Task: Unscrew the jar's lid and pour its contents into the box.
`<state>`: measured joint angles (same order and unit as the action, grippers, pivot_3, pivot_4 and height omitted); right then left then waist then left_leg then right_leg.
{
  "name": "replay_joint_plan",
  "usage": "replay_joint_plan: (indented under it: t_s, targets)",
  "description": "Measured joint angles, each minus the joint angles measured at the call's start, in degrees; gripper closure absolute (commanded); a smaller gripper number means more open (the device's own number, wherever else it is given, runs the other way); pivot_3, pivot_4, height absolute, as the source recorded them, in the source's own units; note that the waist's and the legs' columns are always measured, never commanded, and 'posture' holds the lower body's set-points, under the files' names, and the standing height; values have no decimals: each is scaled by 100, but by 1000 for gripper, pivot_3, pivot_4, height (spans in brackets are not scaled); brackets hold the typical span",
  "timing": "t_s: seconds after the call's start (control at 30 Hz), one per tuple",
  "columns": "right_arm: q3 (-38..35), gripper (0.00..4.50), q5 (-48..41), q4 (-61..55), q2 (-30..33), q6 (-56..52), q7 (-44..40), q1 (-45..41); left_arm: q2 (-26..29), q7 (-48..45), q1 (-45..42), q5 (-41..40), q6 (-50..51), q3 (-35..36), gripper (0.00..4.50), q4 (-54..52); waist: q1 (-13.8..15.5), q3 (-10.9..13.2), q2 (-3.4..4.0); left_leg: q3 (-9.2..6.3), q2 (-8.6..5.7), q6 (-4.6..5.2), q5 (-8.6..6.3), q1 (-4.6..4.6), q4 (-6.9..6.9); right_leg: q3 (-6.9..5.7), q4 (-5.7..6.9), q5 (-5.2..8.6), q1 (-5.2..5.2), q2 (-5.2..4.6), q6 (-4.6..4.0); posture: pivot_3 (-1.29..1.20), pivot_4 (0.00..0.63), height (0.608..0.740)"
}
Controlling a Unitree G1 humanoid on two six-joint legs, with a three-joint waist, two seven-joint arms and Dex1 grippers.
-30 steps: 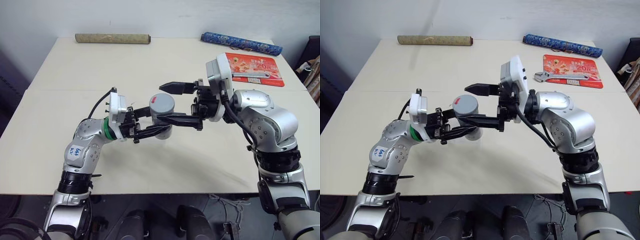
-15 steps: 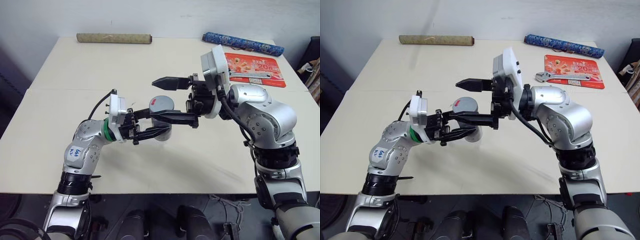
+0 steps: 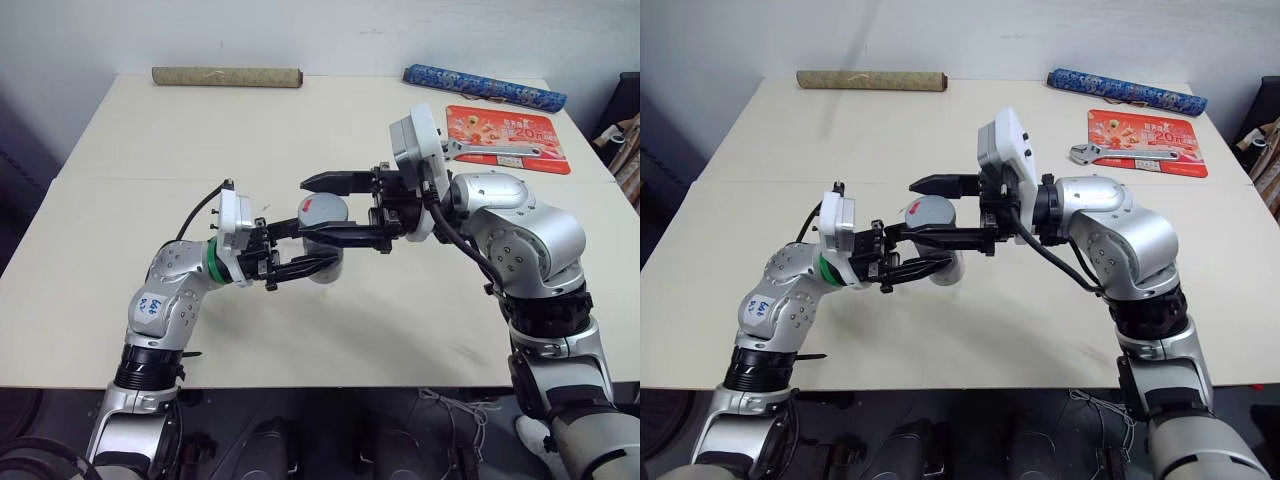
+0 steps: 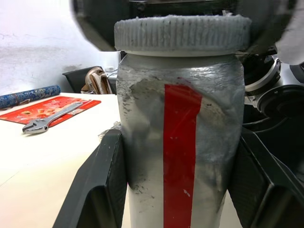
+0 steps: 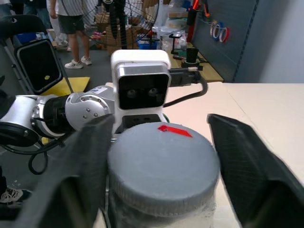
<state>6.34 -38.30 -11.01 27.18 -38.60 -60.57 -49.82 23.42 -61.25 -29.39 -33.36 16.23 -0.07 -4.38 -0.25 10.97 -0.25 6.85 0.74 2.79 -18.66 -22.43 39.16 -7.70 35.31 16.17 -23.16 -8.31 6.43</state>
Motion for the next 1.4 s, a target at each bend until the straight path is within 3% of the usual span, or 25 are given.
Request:
replay_joint_plan:
  t_s: [0.13, 0.27, 0.4, 0.5, 0.63, 0.73, 0.97, 1.17, 1.27, 1.4]
  targets:
    - [-138, 1976, -207, 21, -154, -81, 63, 146, -1, -15, 24, -8, -1, -17, 2131, -5, 1, 0, 0, 0, 0, 0, 0, 0, 0, 0, 0, 0, 0, 0, 0, 0, 150, 740]
    - [-1271, 1976, -2261, 341, -779, -1098, 966, 34, 27, -31, 23, 0, -55, 5, 2131, -54, -2, 3, 4, -3, 0, 1, 2, 0, 0, 0, 5, 0, 0, -3, 0, 0, 150, 740]
    - [-1977, 1976, -3085, 340, -465, -1500, 1619, 67, 205, -58, 28, 1, -88, 93, 2131, -37, 13, 2, 4, -8, -2, 3, -1, -3, -2, 2, -2, 0, 2, -7, -1, 0, 150, 740]
    - [-2003, 1976, -2599, 254, -117, -1135, 1559, 467, 251, -56, 19, -8, -97, 185, 2131, 1, 25, 2, 4, -6, -6, 7, -3, -7, -4, 0, -12, 0, 1, -6, 0, 0, 150, 740]
    - [-1865, 1976, -362, 995, 778, 1132, 850, 1971, 568, -41, -45, -61, -51, 561, 2131, 155, 22, 2, 2, 10, -13, 15, -7, -12, -13, 1, -36, -11, 1, 0, 21, 0, 150, 740]
    - [-2080, 1976, 293, 2116, 802, 2146, 720, 2548, 808, -53, -164, -99, 45, 811, 2131, 355, -1, 5, 7, 24, -12, 19, -5, -8, -13, 10, -39, -15, 1, 1, 28, 0, 150, 740]
    - [-2261, 1976, 1530, 4450, 857, 4684, 459, 3021, 1363, -208, -439, 6, 142, 913, 2131, 1283, -29, 7, 8, 29, 3, 3, 12, 4, -13, 20, -35, -15, 6, 13, 29, 0, 150, 740]
    - [-2291, 47, 1541, 4662, 835, 4980, 323, 3023, 1470, -384, -801, 29, 154, 907, 2131, 1586, -96, 11, 16, 21, 6, -2, 19, 13, -11, 20, -31, -16, 16, 12, 29, 0, 150, 740]
    - [-2325, 15, 1245, 3920, 838, 4644, 236, 3355, 1558, -410, -862, 113, 130, 901, 2131, 1666, -113, 18, 27, 17, 6, -2, 19, 11, -12, 20, -29, -16, 16, 10, 29, 0, 150, 740]
    - [-2329, 15, 544, 1917, 1124, 3629, 85, 3712, 1784, -363, -1030, 604, -142, 815, 2131, 1953, -120, 25, 40, 16, 5, -3, 19, 13, -11, 19, -27, -16, 16, 7, 29, 0, 150, 740]
